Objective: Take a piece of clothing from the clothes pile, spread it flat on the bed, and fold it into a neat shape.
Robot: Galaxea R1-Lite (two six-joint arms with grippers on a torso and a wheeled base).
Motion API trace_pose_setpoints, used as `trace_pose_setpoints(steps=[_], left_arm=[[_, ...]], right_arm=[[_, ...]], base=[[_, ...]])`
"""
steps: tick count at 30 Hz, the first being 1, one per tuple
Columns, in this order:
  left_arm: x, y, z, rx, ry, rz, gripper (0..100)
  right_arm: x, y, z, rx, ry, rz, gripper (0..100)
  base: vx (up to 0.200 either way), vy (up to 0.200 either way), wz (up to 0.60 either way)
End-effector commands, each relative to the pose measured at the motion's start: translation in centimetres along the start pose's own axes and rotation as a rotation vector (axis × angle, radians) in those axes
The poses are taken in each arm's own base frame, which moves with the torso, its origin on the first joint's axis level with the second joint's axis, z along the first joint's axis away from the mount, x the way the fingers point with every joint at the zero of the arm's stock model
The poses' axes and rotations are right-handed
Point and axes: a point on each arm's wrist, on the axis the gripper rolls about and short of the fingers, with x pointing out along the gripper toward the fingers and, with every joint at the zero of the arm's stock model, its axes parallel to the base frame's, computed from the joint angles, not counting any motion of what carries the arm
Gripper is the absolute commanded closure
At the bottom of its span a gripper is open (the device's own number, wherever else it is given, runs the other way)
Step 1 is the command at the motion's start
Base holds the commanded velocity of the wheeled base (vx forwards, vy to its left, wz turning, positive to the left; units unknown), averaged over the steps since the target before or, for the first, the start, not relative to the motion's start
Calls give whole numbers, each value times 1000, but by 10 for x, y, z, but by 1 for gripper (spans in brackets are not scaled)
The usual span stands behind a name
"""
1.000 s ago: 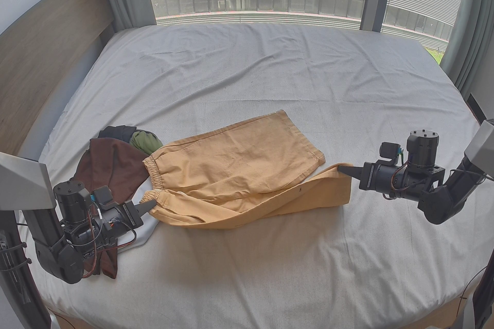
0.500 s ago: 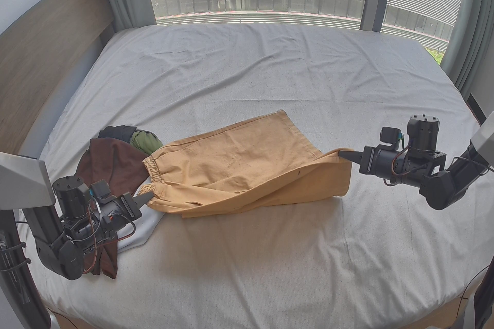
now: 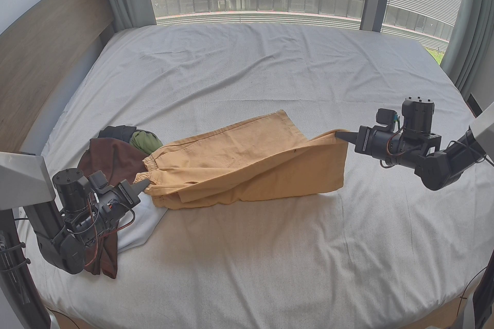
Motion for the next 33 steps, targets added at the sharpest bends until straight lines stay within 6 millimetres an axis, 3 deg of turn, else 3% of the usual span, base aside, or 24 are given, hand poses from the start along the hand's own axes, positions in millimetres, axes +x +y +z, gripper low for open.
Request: trace_pose_setpoints(steps=[1,14,22,33], left_arm=[[6,-3,8,-12,-52,-3,100],[13,-6,15,-45,-95,-8,100],[16,-5,16,-61,-104,-12,100],[22,-1,19,-65,-119,-5,100]], right_arm=[[17,-1,18,-4,-20,-6,100],[62,-18,43,-21,-61,-17,100],[93,-35,32,-12,-47,-40,100],[113,-43,31,-27,-77,-31,100]], base=[[0,0,0],[0,0,0],[0,0,0],[0,0,0]])
